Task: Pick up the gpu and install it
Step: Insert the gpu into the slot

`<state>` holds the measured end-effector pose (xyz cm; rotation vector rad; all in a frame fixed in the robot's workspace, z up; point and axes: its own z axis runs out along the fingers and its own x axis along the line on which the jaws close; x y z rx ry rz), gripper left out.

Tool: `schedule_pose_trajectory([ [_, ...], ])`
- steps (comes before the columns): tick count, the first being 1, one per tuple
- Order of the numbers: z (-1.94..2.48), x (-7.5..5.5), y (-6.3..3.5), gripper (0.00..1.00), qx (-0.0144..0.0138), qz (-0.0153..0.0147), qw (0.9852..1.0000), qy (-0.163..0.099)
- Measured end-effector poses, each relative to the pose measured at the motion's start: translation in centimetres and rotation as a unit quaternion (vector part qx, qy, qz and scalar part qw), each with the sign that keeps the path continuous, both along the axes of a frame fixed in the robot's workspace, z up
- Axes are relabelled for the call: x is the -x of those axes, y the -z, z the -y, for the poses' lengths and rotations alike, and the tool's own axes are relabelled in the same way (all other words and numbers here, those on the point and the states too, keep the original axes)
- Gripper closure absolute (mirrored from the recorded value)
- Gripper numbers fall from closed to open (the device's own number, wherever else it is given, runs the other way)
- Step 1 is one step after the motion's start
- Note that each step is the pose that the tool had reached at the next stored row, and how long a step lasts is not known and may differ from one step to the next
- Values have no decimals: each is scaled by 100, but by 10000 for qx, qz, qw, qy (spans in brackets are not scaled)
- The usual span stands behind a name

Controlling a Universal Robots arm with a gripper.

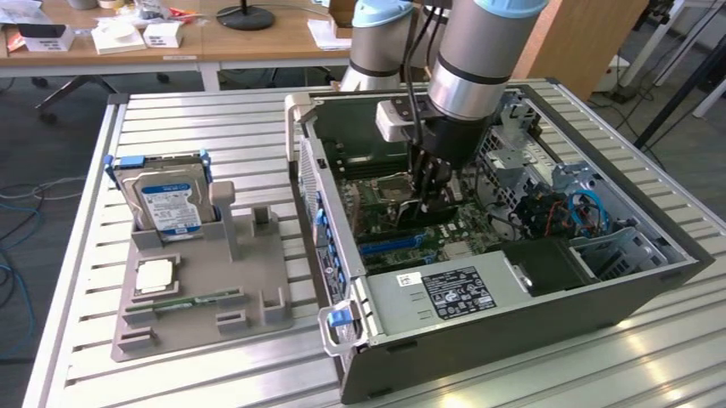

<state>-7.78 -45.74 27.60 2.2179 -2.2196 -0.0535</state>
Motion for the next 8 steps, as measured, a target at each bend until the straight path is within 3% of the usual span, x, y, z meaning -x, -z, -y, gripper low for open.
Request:
schedule_pose_trajectory([
  [8, 0, 2, 86, 74, 0, 0, 10000, 0],
])
